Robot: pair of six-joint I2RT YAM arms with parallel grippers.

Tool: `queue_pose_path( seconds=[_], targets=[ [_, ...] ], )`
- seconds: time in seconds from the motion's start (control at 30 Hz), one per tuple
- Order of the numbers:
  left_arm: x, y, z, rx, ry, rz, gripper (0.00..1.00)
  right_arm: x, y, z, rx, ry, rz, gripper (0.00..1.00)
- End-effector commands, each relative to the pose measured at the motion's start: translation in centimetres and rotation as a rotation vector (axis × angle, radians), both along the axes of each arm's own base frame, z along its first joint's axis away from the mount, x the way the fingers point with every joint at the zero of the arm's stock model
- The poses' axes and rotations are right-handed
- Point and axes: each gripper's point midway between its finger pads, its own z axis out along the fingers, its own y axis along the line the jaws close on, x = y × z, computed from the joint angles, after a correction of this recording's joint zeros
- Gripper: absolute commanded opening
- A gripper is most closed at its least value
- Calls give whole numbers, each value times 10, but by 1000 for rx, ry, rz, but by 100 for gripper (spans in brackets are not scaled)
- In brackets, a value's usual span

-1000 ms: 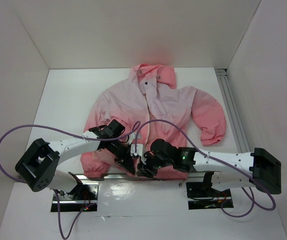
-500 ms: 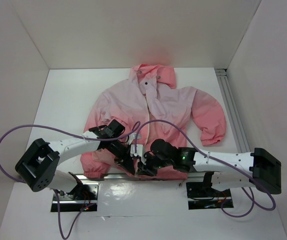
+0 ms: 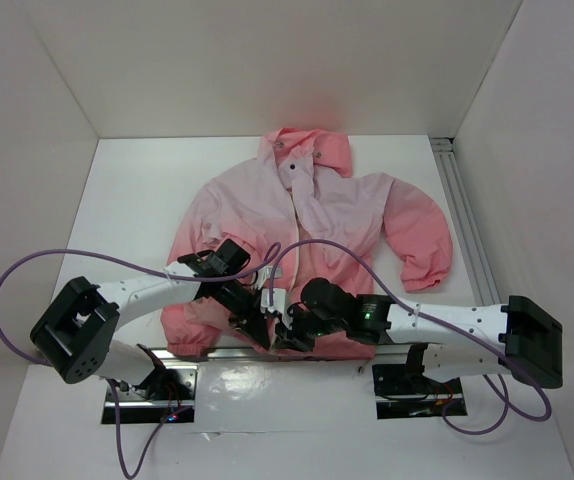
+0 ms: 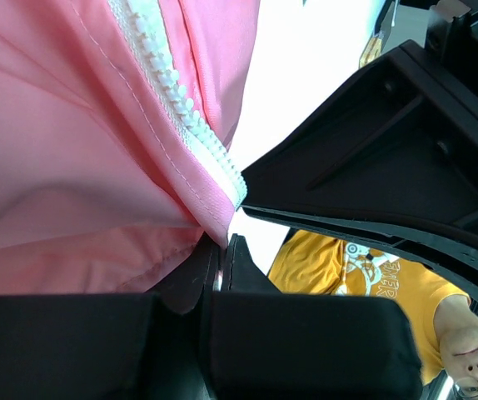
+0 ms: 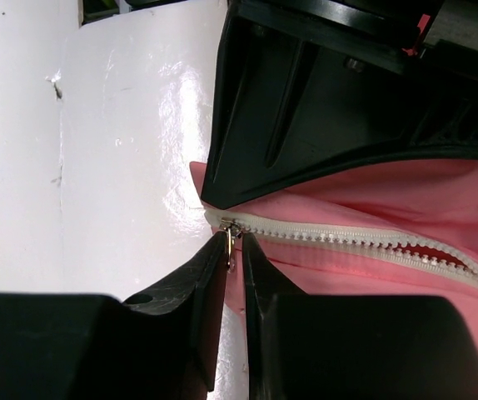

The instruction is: Zip up the jacket

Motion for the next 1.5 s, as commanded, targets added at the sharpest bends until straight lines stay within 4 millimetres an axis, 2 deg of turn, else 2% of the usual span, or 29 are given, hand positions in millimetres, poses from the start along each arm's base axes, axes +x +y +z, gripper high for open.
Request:
queue_pose_path(
  seconds=[0.0, 0.4, 0.63, 0.7, 0.73, 0.77, 0.93, 1.17, 1.47],
  targets=[
    [-3, -5, 13, -59, -2, -39, 0, 1, 7, 16, 49, -29, 4, 20],
    [-2, -7, 17, -71, -4, -43, 0, 6, 3, 6, 14, -32, -34, 20],
    [-2, -7, 17, -71, -4, -43, 0, 8, 3, 8, 12, -37, -42, 13],
    [-2, -7, 17, -71, -4, -43, 0, 8, 2, 7, 4, -34, -41, 7],
    [-2, -7, 17, -71, -4, -43, 0, 8, 4, 14, 22, -40, -42, 1],
    [-2, -7, 17, -71, -4, -43, 0, 10, 4, 14, 20, -46, -51, 0],
    [-4, -5, 16, -72, 9, -46, 0, 13, 3, 20, 36, -59, -63, 0],
    [-5, -5, 20, -86, 8, -50, 0, 26, -1, 36, 74, -115, -130, 0],
    [-9, -3, 18, -85, 20, -57, 0, 41, -7, 30, 20, -160, -203, 0]
  ],
)
